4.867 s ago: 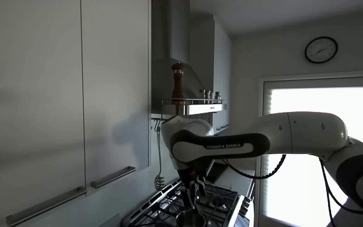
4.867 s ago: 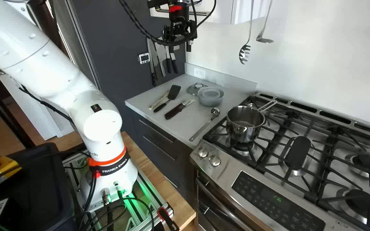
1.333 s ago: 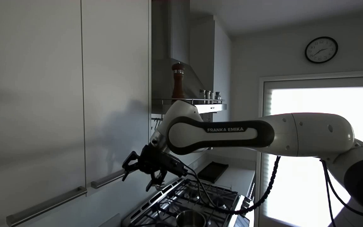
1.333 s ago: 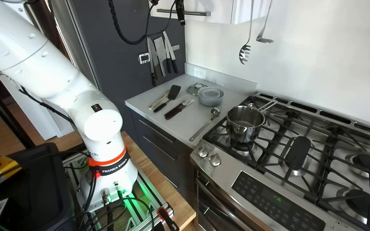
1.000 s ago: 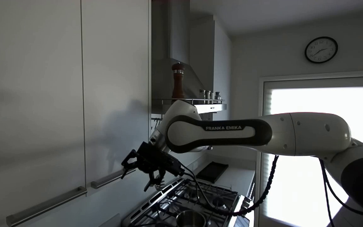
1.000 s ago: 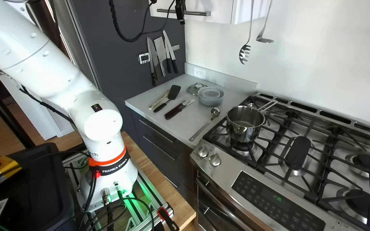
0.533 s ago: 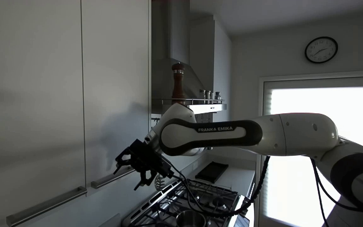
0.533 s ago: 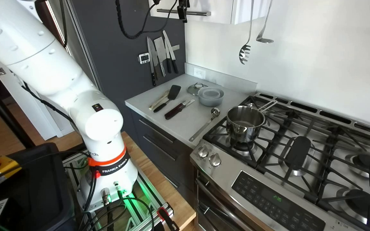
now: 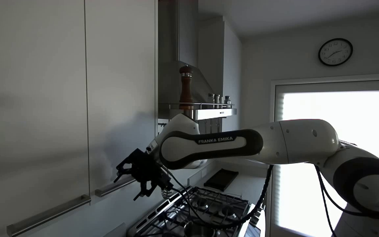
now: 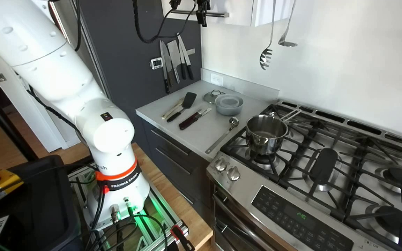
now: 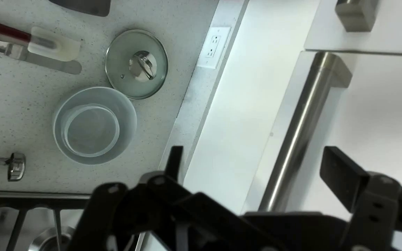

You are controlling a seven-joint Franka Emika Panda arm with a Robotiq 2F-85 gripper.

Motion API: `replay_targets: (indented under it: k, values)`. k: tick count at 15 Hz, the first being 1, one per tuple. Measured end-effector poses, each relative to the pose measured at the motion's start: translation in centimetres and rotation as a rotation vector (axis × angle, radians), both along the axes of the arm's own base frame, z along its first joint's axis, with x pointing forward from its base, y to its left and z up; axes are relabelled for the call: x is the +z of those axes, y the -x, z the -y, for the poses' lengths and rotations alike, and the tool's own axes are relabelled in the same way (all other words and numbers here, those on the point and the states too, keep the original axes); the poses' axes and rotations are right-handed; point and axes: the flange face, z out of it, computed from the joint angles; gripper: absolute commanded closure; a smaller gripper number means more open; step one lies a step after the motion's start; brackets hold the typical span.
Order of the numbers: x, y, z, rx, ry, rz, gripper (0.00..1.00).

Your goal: Open the right cabinet door

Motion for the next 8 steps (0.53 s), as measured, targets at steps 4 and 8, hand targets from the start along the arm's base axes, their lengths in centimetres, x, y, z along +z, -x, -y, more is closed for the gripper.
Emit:
replay_targets:
  k: [4,8]
  values:
    - [-0.7,-0.4,0.0,-0.016,-0.01,-0.019,0.0]
    - [-1.3,-0.8,0.1,-0.033,-0.015,-0.037,0.0]
